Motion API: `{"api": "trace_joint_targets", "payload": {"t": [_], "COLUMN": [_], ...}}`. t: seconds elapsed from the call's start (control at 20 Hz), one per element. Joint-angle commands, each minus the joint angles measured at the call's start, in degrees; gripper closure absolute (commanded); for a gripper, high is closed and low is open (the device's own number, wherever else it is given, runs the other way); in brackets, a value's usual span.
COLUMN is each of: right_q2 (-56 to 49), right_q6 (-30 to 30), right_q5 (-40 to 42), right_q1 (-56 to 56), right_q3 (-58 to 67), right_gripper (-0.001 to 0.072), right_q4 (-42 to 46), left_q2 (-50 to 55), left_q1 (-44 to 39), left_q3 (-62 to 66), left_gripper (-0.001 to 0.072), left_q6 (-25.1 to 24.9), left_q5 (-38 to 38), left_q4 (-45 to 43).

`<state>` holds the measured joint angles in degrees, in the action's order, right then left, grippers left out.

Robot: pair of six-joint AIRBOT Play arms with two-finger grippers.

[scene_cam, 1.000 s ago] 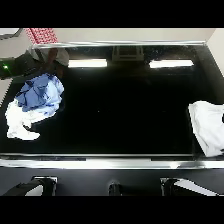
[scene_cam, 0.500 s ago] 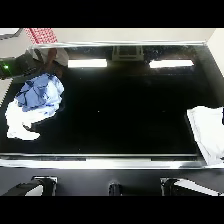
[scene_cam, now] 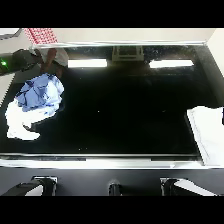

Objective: Fold the shirts.

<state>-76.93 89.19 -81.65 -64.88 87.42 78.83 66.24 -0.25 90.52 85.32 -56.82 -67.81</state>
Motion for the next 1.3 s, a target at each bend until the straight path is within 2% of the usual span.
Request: {"api": "trace_joint_targets", "payload": {"t": [0.0, 0.05, 0.1, 0.15, 0.2, 0.25, 0.3, 0.35, 0.4, 0.45, 0.5, 0.6, 1.25], "right_q2": [4.8, 6.2, 6.7, 6.3, 5.8, 4.9, 3.8, 2.8, 1.9, 1.6, 1.6, 1.6, 1.6], "right_q6": [-4.9, -4.9, -4.3, -3.3, -1.0, 2.0, 3.7, 4.9, 5.1, 5.1, 5.1, 5.1, 5.1], "right_q5": [12.5, 13.7, 11.8, 9.1, 6.1, 2.6, -0.6, -2.7, -4.3, -4.5, -3.6, -2.6, -2.3], "right_q1": [11.0, 16.8, 23.7, 30.4, 37.1, 43.6, 48.9, 52.6, 55.8, 57.9, 59.2, 60.3, 60.3], "right_q3": [11.8, 11.8, 11.8, 11.2, 9.6, 6.9, 3.6, 0.3, -3.0, -5.5, -7.6, -8.9, -8.9], "right_gripper": [0.0167, 0.0168, 0.0170, 0.0172, 0.0171, 0.0165, 0.0152, 0.0144, 0.0144, 0.0142, 0.0107, 0.0106, 0.0109], "right_q4": [-10.1, -10.4, -9.9, -8.4, -5.9, -3.6, -3.1, -3.9, -4.8, -4.6, -3.6, -0.3, 0.9], "left_q2": [4.2, 6.5, 8.5, 10.7, 12.8, 14.8, 16.3, 16.6, 15.3, 12.4, 9.1, 4.0, 3.3], "left_q1": [-5.4, -8.4, -10.4, -11.3, -11.3, -11.1, -10.8, -10.4, -10.5, -10.7, -10.9, -10.9, -10.9], "left_q3": [6.3, 7.9, 7.9, 7.9, 7.5, 5.9, 3.0, -2.4, -8.5, -14.9, -19.9, -25.7, -25.9], "left_gripper": [0.0687, 0.0687, 0.0685, 0.0681, 0.0601, 0.0313, 0.0119, 0.0116, 0.0117, 0.0124, 0.0126, 0.0125, 0.0124], "left_q6": [5.0, 6.4, 6.7, 6.8, 7.8, 9.2, 9.9, 9.3, 9.4, 11.7, 14.9, 19.9, 19.7], "left_q5": [-4.0, -7.9, -10.6, -14.1, -18.7, -24.9, -30.3, -31.9, -29.6, -24.2, -18.8, -12.8, -11.7], "left_q4": [-28.2, -40.2, -47.0, -48.0, -45.2, -40.5, -34.7, -27.6, -23.3, -22.1, -23.1, -24.5, -24.5]}}
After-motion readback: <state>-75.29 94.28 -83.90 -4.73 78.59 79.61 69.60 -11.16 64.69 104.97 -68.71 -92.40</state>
